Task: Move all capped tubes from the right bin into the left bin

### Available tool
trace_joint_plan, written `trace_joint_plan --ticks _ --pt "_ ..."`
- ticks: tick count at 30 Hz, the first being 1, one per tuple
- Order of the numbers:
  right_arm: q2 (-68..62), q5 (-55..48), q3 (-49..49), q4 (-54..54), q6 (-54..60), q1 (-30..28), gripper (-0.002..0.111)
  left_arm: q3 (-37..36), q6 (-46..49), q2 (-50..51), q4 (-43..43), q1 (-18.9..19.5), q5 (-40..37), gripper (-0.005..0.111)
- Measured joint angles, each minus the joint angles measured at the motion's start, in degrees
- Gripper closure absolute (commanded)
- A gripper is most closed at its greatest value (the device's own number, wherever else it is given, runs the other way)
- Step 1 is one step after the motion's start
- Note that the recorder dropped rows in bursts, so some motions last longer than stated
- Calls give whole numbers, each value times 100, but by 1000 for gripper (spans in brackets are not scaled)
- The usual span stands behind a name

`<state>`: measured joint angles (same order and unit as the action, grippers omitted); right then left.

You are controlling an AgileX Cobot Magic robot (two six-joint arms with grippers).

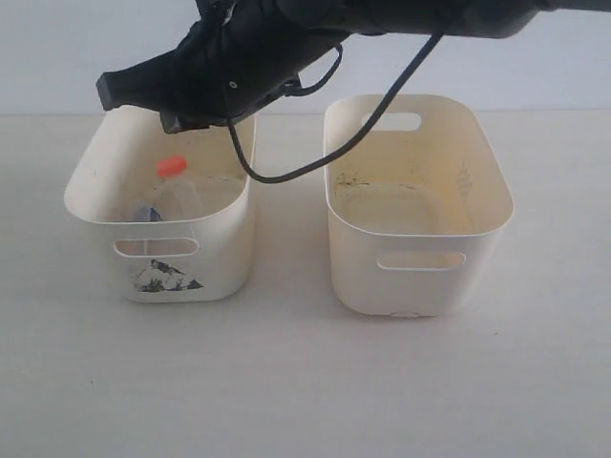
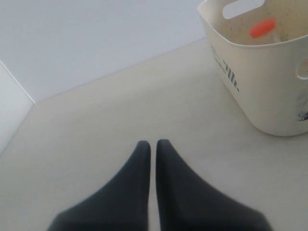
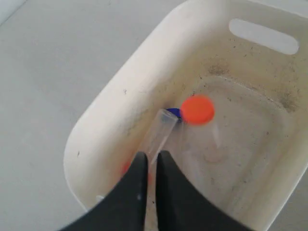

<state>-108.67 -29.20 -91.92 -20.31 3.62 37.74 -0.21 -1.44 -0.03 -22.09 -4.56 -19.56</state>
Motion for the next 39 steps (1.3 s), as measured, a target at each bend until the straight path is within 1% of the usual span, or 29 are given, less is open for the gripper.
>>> trace_joint_plan --ticks 3,10,20,27,39 --pt "190 -116 0 269 0 0 109 0 0 0 0 0 0 102" --pt "965 -693 88 1314 -264 0 109 0 0 0 0 0 0 102" --pt "2465 -720 1131 2548 -510 0 109 0 0 0 0 0 0 102" --pt "2901 -1465 1301 2631 -535 0 109 0 0 0 0 0 0 102" --pt "2916 -1384 1314 2631 -535 0 109 0 0 0 0 0 0 102"
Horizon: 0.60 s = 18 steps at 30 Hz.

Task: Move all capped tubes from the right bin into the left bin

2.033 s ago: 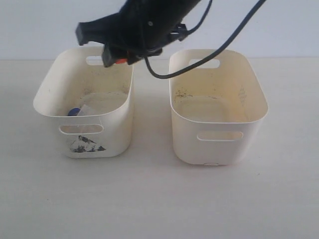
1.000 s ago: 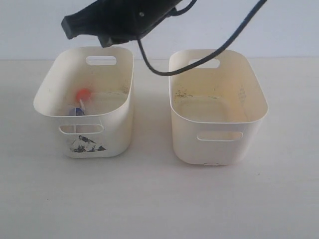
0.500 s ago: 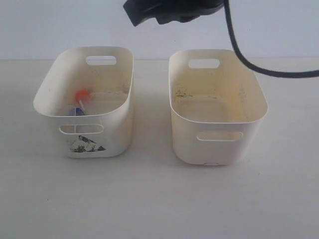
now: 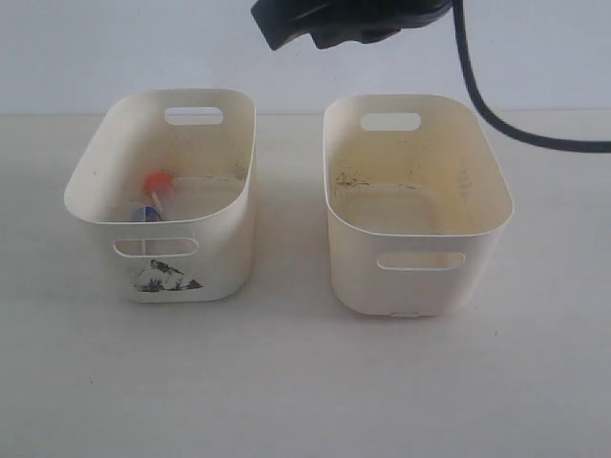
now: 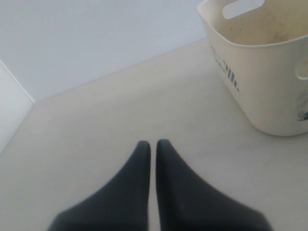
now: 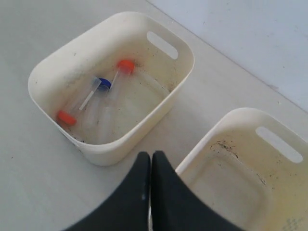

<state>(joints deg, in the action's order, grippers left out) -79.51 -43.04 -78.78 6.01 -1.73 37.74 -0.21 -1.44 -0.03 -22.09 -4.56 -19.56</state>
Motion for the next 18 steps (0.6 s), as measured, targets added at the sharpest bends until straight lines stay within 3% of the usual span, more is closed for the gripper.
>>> trace_joint_plan --ticks 11,15,18 --pt "521 345 384 839 40 0 109 0 0 0 0 0 0 102" --pt "1488 1277 1471 1045 40 0 109 0 0 0 0 0 0 102" --pt "2750 2530 3050 1059 -138 -451 109 0 0 0 0 0 0 102"
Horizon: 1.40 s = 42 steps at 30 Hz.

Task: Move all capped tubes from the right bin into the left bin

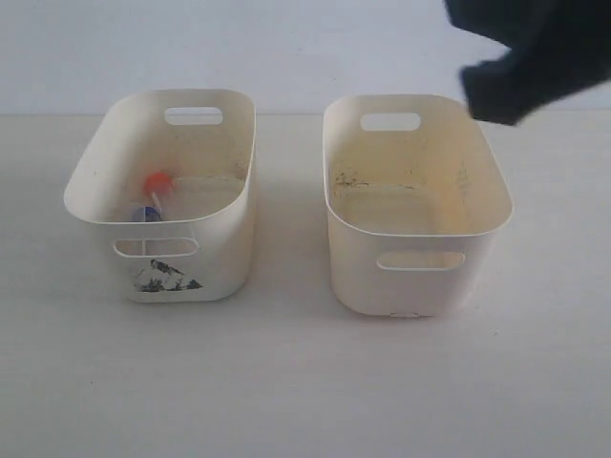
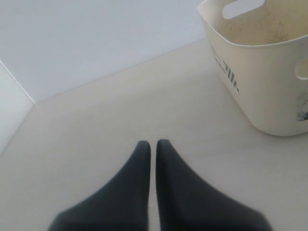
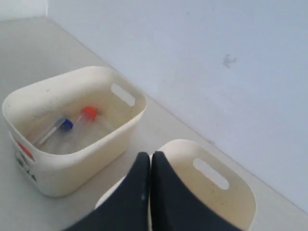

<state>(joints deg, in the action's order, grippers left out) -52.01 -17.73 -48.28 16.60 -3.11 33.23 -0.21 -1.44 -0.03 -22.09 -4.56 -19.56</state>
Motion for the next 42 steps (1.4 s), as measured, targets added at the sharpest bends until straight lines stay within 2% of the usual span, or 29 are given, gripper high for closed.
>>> trace_joint_plan --ticks 2,4,9,11,14,19,28,35,42 --pt "679 617 858 0 -323 -548 109 0 0 0 0 0 0 102" --pt "1672 1199 1996 -11 -933 -1466 109 0 0 0 0 0 0 102" --pt "3835 1491 3941 -11 -2219 -3210 109 0 0 0 0 0 0 102" --pt "4560 1507 4439 -21 -2524 -3587 109 0 0 0 0 0 0 102" --pt "5106 1507 4770 -31 -2455 -3648 109 0 0 0 0 0 0 102" --pt "5162 1519 4805 -161 -1974 -3648 109 0 0 0 0 0 0 102" --pt "5176 951 4805 -1925 229 -3648 109 0 0 0 0 0 0 102" --pt "5176 14 4805 -2098 443 -3648 109 0 0 0 0 0 0 102" --pt "5176 -160 4834 -2190 443 -3648 109 0 0 0 0 0 0 102"
